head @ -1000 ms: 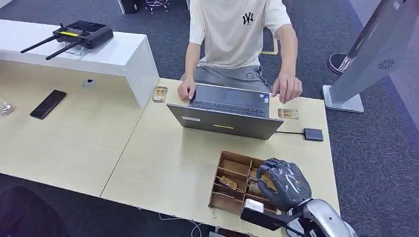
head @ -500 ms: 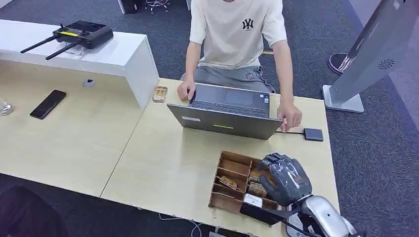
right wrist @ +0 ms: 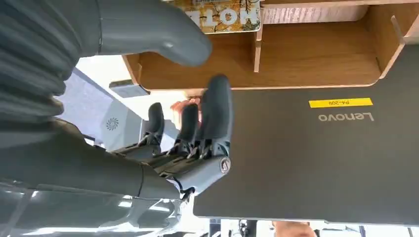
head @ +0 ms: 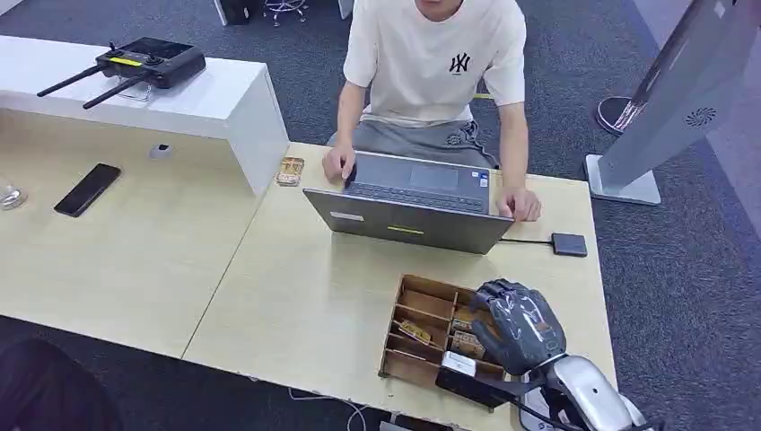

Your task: Pass the card to the sensor for recognition and then transmit it.

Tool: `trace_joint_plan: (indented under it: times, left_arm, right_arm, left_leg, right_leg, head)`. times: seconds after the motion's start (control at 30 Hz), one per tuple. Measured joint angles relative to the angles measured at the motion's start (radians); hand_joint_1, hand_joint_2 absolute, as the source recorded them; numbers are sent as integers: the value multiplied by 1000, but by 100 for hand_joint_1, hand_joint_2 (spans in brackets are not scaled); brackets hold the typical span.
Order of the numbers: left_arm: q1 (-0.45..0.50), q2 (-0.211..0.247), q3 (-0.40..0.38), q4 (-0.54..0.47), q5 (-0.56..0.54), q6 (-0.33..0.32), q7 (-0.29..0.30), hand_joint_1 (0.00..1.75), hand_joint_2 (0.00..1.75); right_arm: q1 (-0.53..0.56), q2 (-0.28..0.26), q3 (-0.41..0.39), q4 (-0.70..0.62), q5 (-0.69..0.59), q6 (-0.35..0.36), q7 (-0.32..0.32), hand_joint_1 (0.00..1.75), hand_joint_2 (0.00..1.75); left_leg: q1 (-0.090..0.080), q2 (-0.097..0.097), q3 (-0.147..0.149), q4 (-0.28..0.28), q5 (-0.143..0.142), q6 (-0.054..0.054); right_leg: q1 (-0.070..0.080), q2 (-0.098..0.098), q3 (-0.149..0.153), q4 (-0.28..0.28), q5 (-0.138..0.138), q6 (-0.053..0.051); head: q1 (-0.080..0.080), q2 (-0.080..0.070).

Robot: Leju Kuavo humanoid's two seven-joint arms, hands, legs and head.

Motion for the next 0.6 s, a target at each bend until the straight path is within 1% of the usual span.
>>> trace_joint_plan:
  times: [0.07, 0.1, 0.17, 0.2, 0.27, 0.3, 0.43, 0.53, 0.6]
  left_arm:
    - [2, 0, 6, -3, 0, 0, 0, 0, 0]
    - [3, 0, 8, -4, 0, 0, 1, 0, 0]
    - [4, 0, 10, -4, -2, 0, 3, 0, 0]
    - [4, 0, 11, -5, -3, 0, 3, 0, 0]
    - [4, 0, 11, -5, -5, 0, 3, 0, 0]
    - [5, 0, 11, -5, -8, 0, 3, 0, 0]
    - [5, 4, 11, -6, -13, 0, 3, 0, 0]
    - [5, 5, 11, -6, -10, 0, 2, 0, 0]
    - [4, 5, 11, -6, 0, 0, 0, 0, 0]
  right_arm:
    - [0, 0, 1, 0, -2, 2, 0, 87, 175]
    - [0, 0, 1, 0, -2, 3, 0, 91, 175]
    - [0, 0, 1, 0, -5, 4, 0, 87, 175]
    - [0, 0, 1, 0, -6, 5, 0, 94, 175]
    - [0, 0, 2, 0, -9, 5, 0, 94, 175]
    - [0, 0, 2, 0, -9, 5, 0, 105, 175]
    - [0, 0, 2, 0, -11, 12, 0, 96, 175]
    - [0, 0, 4, 1, -12, 18, 0, 99, 175]
    - [0, 0, 6, 3, -13, 20, 0, 96, 175]
  left_leg:
    - [0, 0, 0, 0, 0, 0]
    - [0, 0, 0, 0, 0, 0]
    - [0, 0, 0, 0, 0, 0]
    - [0, 0, 0, 0, 0, 0]
    - [0, 0, 0, 0, 0, 0]
    - [0, 0, 0, 0, 0, 0]
    - [0, 0, 0, 0, 0, 0]
    - [0, 0, 0, 0, 0, 0]
    - [0, 0, 0, 0, 0, 0]
  right_leg:
    - [0, 0, 0, 0, 0, 0]
    - [0, 0, 0, 0, 0, 0]
    - [0, 0, 0, 0, 0, 0]
    - [0, 0, 0, 0, 0, 0]
    - [0, 0, 0, 0, 0, 0]
    - [0, 0, 0, 0, 0, 0]
    - [0, 0, 0, 0, 0, 0]
    - [0, 0, 0, 0, 0, 0]
    - [0, 0, 0, 0, 0, 0]
  head:
    - [0, 0]
    - [0, 0]
    - [0, 0]
    - [0, 0]
    - [0, 0]
    - [0, 0]
    - [0, 0]
    - [0, 0]
    - [0, 0]
